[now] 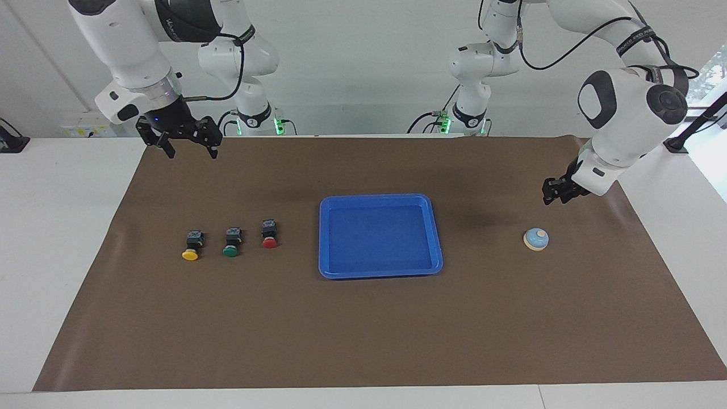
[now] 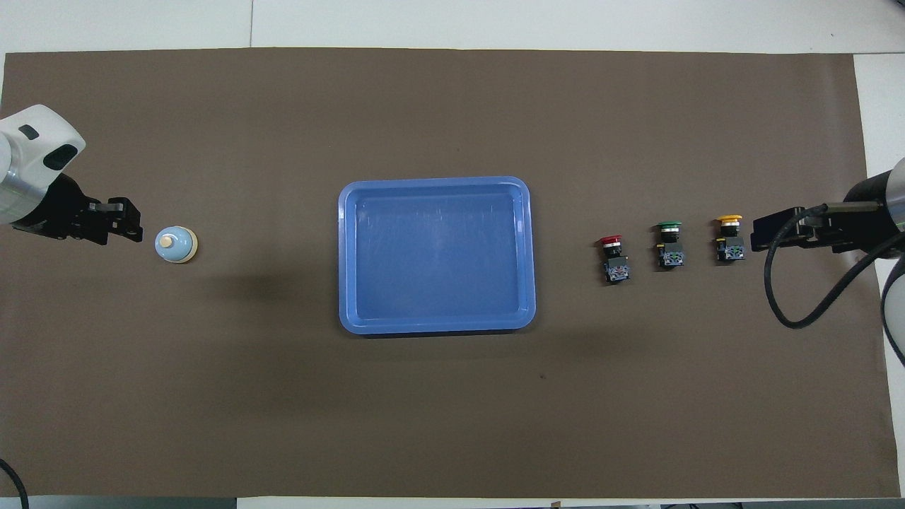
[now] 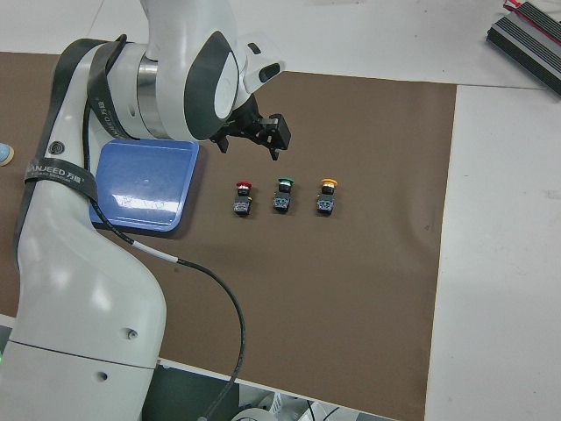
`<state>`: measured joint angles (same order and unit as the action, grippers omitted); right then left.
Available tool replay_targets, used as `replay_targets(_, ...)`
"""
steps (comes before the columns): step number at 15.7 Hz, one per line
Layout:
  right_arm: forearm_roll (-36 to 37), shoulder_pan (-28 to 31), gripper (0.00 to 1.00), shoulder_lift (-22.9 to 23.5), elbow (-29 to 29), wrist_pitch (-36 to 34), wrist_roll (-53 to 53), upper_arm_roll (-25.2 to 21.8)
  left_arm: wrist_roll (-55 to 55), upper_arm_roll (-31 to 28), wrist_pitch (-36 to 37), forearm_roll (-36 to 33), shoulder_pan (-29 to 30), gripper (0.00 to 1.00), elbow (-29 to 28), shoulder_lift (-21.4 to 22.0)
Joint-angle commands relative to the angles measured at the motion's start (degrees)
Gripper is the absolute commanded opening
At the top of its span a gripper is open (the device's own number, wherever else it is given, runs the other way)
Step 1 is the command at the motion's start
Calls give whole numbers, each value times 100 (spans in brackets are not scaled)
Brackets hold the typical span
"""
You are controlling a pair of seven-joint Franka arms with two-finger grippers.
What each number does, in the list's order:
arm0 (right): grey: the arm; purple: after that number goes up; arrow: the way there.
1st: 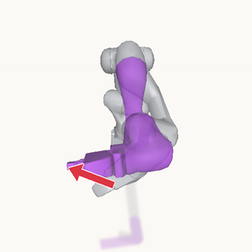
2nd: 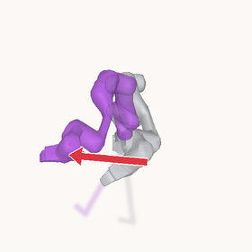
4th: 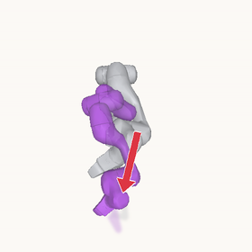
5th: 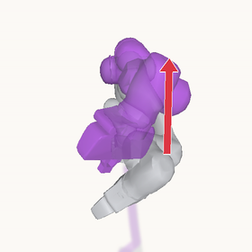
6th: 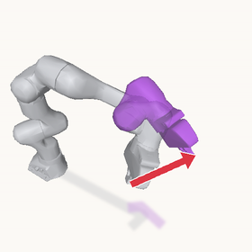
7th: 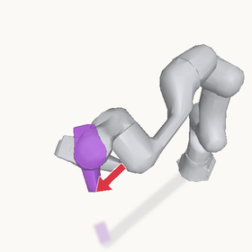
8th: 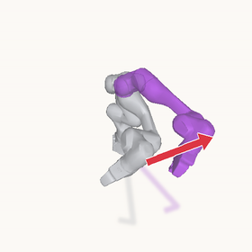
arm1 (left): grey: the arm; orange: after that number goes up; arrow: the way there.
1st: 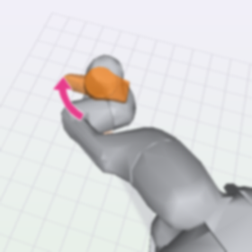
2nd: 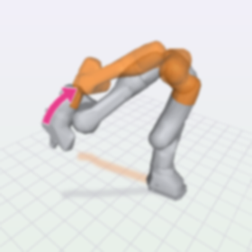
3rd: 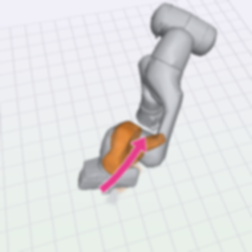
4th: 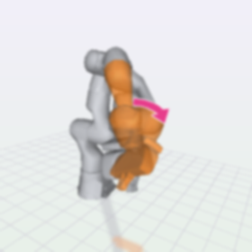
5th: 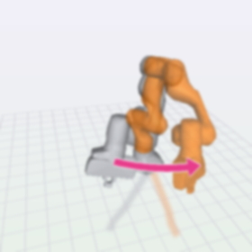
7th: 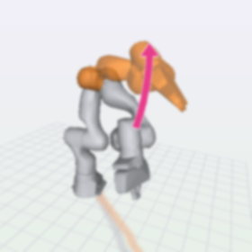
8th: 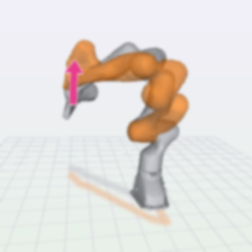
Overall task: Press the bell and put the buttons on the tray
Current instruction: 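Lift the left gripper off the bell and draw it back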
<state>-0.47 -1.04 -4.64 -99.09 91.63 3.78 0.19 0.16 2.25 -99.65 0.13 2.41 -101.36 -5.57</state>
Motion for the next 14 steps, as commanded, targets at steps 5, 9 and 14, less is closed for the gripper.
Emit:
replay_targets(5,108,78,100,7,74,-119,-80,69,-86,-58,270,5,-13,100,-112,477)
replay_targets(9,100,78,100,7,74,-119,-80,69,-60,-76,701,5,22,100,-103,688)
replay_targets(14,100,104,100,7,74,-119,-88,60,-77,-76,728,5,-22,100,-252,811)
